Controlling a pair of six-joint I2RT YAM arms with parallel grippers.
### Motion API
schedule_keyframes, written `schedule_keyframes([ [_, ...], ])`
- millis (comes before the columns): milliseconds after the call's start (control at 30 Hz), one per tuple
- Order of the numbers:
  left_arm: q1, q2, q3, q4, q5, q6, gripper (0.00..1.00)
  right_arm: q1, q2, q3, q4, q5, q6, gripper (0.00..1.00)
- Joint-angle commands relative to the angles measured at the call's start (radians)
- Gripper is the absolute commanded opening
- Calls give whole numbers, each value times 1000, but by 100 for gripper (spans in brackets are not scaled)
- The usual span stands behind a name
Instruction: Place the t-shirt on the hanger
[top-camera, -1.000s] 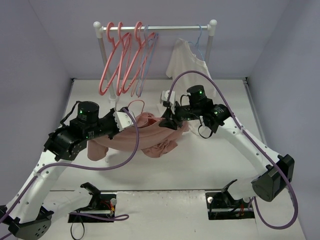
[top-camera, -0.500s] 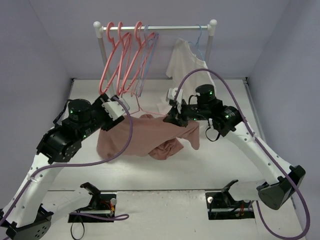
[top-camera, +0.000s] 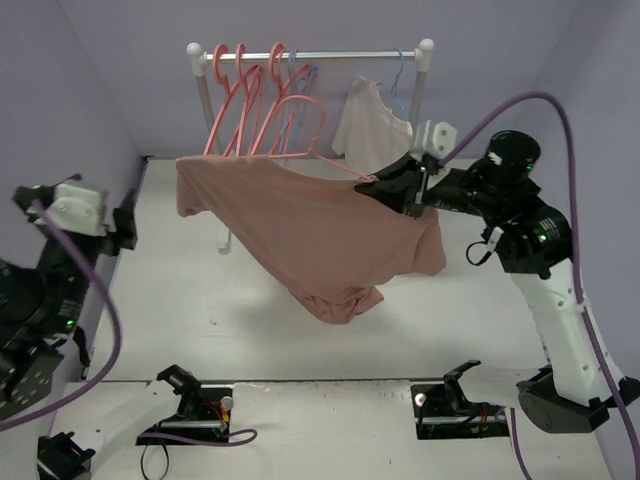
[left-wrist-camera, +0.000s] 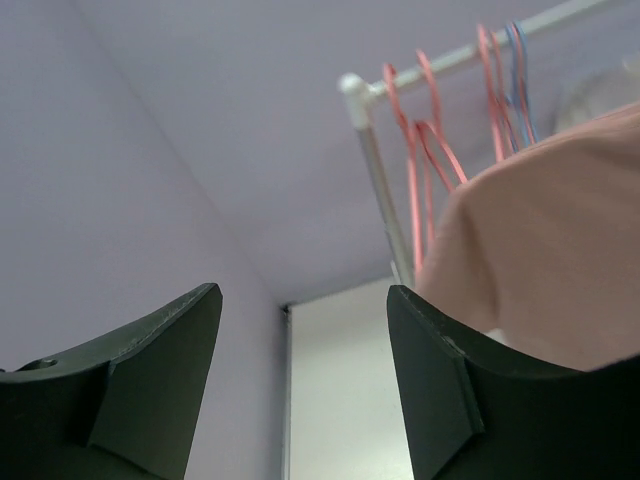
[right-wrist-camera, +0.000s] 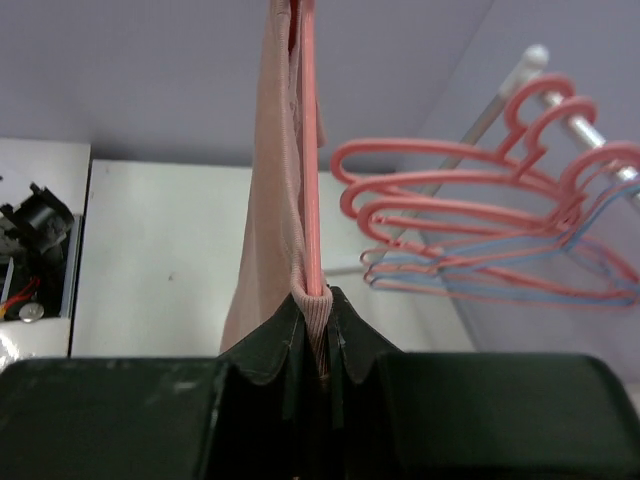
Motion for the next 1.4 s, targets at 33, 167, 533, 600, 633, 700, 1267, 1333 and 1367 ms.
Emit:
schedule_keyframes([
  [33,1,68,157,29,-179,39,63,-8,22,228,120,-173,66,0],
  [167,1,95,183,30,-241,44,63,20,93,352,145,-229,106,0],
  [533,1,115,116,53,-237,33,63,-28,-14,-74,187,-106,222,0],
  [600,1,113,104,53,-234,32,63,-72,-81,-198,181,-10,221,0],
  [633,1,112,95,54,-234,33,63,-111,-114,-232,177,16,219,0],
  [700,1,111,88,60,-233,35,63,-161,-133,-302,171,47,216,0],
  [1267,1,112,-19,120,-220,65,63,-170,-58,-500,-54,526,96,0],
  [1333,1,126,-18,115,-211,51,63,-171,-25,-455,-44,594,100,0],
  [1367,1,127,-19,112,-210,40,63,-170,-6,-426,-43,629,103,0],
])
